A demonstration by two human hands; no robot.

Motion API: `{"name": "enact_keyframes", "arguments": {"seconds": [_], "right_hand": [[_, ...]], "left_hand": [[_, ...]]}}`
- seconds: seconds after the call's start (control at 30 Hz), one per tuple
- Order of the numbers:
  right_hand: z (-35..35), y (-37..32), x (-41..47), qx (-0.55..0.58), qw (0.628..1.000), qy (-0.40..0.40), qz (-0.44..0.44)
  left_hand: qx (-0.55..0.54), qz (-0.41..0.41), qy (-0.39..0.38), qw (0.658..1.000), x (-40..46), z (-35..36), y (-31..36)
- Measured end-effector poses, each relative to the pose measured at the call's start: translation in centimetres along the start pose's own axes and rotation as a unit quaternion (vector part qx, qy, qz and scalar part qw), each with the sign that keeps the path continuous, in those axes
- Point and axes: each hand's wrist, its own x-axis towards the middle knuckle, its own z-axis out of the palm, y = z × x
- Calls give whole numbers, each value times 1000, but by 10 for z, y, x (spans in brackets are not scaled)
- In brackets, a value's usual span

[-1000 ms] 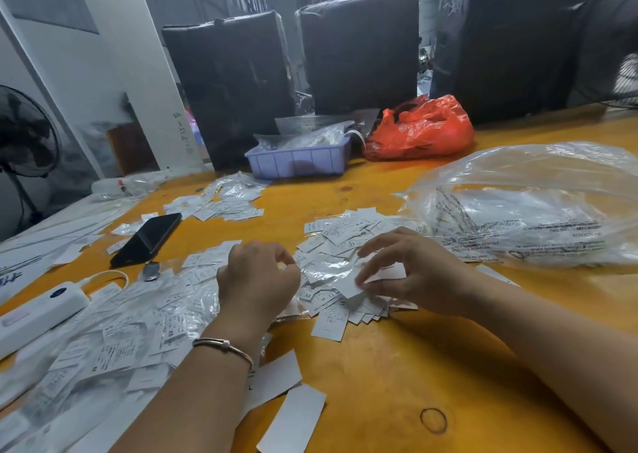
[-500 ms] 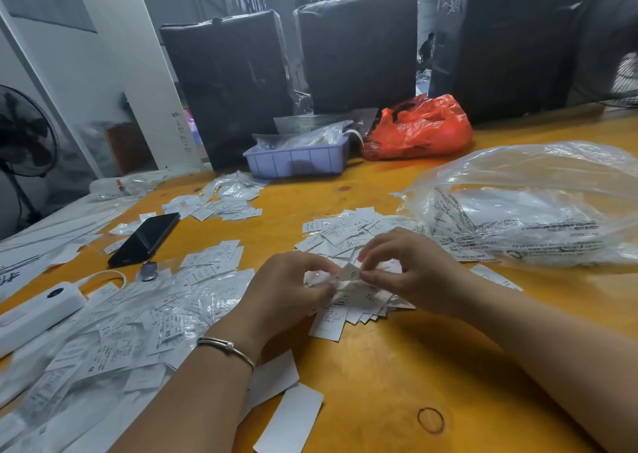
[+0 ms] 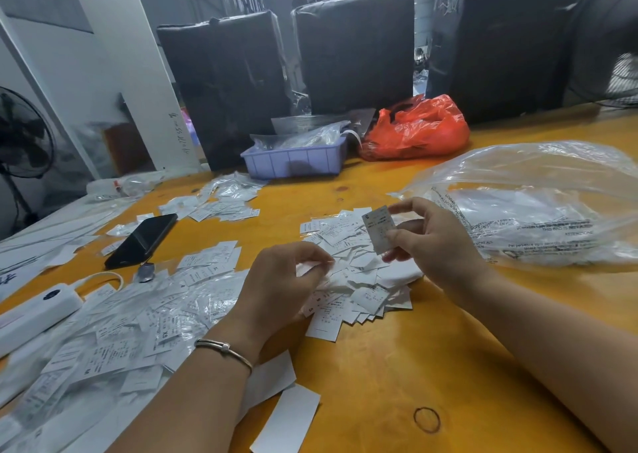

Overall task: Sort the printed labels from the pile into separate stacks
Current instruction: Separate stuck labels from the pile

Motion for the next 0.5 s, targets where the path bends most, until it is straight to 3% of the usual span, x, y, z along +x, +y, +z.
{"name": "enact_keyframes", "arguments": {"seconds": [0.07, 0.1, 0.2, 0.3, 0.5], "right_hand": [[0, -2, 0, 54, 998, -10, 16], [-1, -4, -2, 81, 996, -21, 20], [-2, -12, -6, 126, 990, -59, -1], [0, -16, -10, 98, 991, -90, -24], [6, -17, -15, 43, 974, -222, -28]], "left_hand": [[-92, -26, 10, 995, -1, -2, 5], [-190, -49, 15, 981, -1, -4, 8], [-417, -96, 23, 903, -2, -10, 16], [-454, -108, 16, 884, -3, -8, 22], [-396, -93, -15, 914, -6, -6, 27]]}}
